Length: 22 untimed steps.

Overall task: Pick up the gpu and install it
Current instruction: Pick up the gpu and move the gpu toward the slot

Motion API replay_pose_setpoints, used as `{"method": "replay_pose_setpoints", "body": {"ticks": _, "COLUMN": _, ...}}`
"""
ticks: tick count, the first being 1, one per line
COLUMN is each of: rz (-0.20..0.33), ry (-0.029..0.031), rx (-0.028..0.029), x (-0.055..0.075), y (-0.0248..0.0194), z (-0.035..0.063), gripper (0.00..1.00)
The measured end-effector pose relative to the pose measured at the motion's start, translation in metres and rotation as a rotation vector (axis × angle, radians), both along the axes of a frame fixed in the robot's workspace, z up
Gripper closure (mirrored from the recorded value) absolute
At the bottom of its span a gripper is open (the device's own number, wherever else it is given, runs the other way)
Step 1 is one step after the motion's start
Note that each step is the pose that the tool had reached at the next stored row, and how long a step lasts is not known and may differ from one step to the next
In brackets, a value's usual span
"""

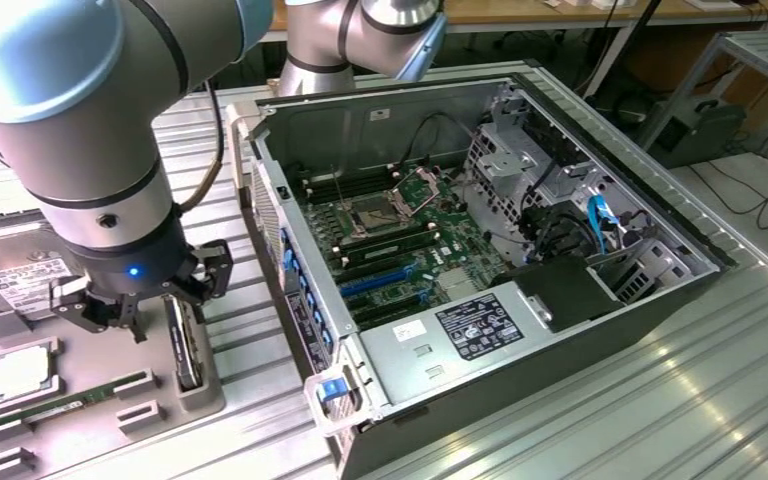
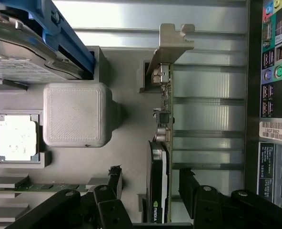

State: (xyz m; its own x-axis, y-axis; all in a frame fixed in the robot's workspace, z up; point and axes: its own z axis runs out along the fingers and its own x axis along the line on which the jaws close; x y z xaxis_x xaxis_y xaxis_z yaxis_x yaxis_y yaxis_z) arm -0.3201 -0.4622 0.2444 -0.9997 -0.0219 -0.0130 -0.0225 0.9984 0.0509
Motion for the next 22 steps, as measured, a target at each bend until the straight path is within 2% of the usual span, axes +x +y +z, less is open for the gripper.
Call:
{"method": "replay_pose_setpoints", "body": {"ticks": 6, "rz": 0.0, "ry": -0.0001, "rx": 0.0, "x": 0.0, "y": 0.0001, "z": -0.0101, "gripper": 0.4}}
{"method": "replay_pose_setpoints", "body": {"ticks": 18, "rz": 0.0, "ry": 0.0, "rx": 0.0, "x": 0.0, "y": 0.0, "z": -0.0108, "gripper": 0.4}}
{"method": "replay_pose_setpoints", "body": {"ticks": 22, "rz": 0.0, "ry": 0.0, "rx": 0.0001, "x": 0.0, "y": 0.0, "z": -0.0168, "gripper": 0.4}}
